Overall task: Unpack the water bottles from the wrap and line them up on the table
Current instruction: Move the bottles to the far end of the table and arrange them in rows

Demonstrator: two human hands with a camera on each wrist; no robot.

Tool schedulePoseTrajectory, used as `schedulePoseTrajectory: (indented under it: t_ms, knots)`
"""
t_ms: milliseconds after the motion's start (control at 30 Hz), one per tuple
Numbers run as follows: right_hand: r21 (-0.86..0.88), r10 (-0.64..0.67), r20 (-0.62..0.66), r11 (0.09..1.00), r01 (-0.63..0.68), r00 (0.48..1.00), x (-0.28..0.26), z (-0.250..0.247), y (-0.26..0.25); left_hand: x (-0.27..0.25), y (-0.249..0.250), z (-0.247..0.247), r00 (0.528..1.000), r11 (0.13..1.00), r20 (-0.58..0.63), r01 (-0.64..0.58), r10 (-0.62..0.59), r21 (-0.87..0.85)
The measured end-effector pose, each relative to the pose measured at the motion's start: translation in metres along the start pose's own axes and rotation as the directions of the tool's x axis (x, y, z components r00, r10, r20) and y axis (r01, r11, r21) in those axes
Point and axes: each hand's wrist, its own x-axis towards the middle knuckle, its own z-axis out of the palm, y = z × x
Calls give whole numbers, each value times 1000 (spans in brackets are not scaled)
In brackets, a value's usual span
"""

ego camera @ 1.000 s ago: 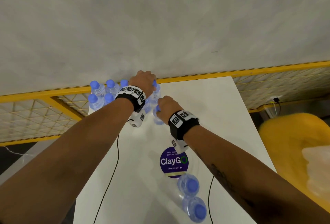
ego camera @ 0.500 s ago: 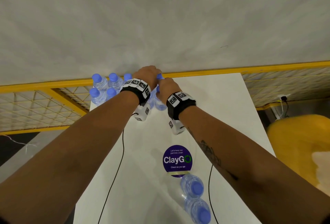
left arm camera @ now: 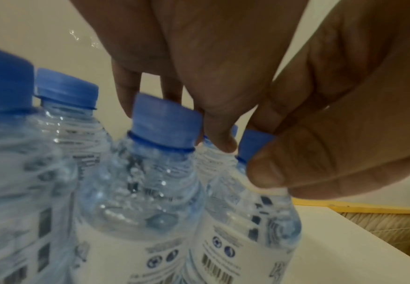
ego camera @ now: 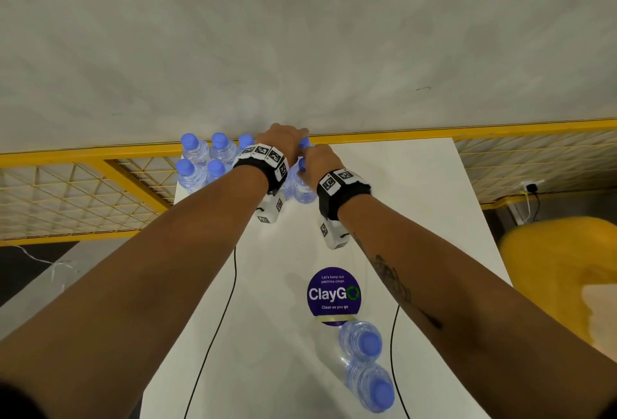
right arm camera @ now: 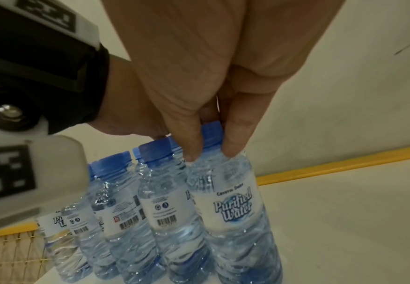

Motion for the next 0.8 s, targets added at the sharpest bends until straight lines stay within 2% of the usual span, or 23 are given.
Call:
schedulePoseTrajectory:
  t_ms: [100,167,267,367,433,600,700,800]
  knots:
    - [-22,-11,40,1000,11,999,-20,-11,2,-19,-4,2,997,997,-65,46,-49,-56]
    - [2,-29,4,1000,29,1000,-44,-19,6,-42,-4,5,978,995,-196,47,-63,-87]
    - [30,-110,-40,993,112,993,-91,-29,17,-88,3,12,921,990,-389,-57,3,-127]
    - [76,-172,-36,982,174,984,-145,-37,31,-141,24,31,894,937,-432,-247,121,-248]
    - [74,-200,-19,977,201,980,-182,-39,41,-178,47,43,902,895,-398,-307,167,-323]
    - [62,-175,40,983,172,984,-273,-39,61,-252,109,58,948,868,-192,-312,256,-386]
    - [54,-154,87,987,150,984,-322,-30,71,-284,140,69,932,858,-81,-356,353,-370]
    - [51,-112,184,993,105,977,-361,-9,83,-303,161,92,920,859,-21,-374,392,-351]
